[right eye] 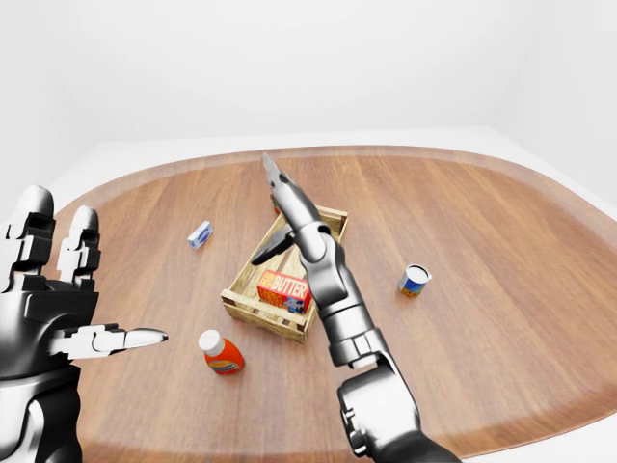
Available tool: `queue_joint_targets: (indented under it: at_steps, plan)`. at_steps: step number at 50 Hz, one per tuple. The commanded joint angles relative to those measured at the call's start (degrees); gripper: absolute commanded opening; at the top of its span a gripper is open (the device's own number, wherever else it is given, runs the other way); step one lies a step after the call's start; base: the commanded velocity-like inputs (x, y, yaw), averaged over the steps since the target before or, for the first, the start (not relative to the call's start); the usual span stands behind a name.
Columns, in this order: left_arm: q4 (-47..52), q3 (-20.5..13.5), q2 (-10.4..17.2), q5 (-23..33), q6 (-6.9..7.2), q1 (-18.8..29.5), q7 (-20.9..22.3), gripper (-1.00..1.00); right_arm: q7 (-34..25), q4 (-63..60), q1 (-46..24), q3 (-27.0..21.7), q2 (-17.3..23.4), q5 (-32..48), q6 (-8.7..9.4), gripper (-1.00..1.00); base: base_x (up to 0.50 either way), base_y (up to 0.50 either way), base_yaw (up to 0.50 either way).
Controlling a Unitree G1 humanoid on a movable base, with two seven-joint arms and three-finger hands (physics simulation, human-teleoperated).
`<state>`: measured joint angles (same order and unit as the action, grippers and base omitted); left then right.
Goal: Pick up the butter and put it in the tray.
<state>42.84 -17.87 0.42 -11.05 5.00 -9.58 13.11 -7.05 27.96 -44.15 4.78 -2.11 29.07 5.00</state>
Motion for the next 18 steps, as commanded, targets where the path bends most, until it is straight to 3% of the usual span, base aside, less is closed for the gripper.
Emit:
queue_joint_targets:
  at_steps: [1,8,18]
  plan:
    - [0.03,0.26,-0.18,0.30,0.00,-0.34,0.18,1.00,-17.81,-46.07,15.44,5.45,-1.60,6.11,0.00,1.00,0.00,0.00,0.00]
    - [0.44,0.00,-0.15,0.04,0.00,-0.37,0.44,1.00,-22.75,-65.79,28.03,10.85,-0.49,13.23,0.00,1.00,0.00,0.00,0.00]
    - [0.01,0.51,-0.47,0.63,0.00,-0.77,0.60,1.00,-25.51,-85.25,42.27,12.33,1.13,15.42,0.00,1.00,0.00,0.00,0.00]
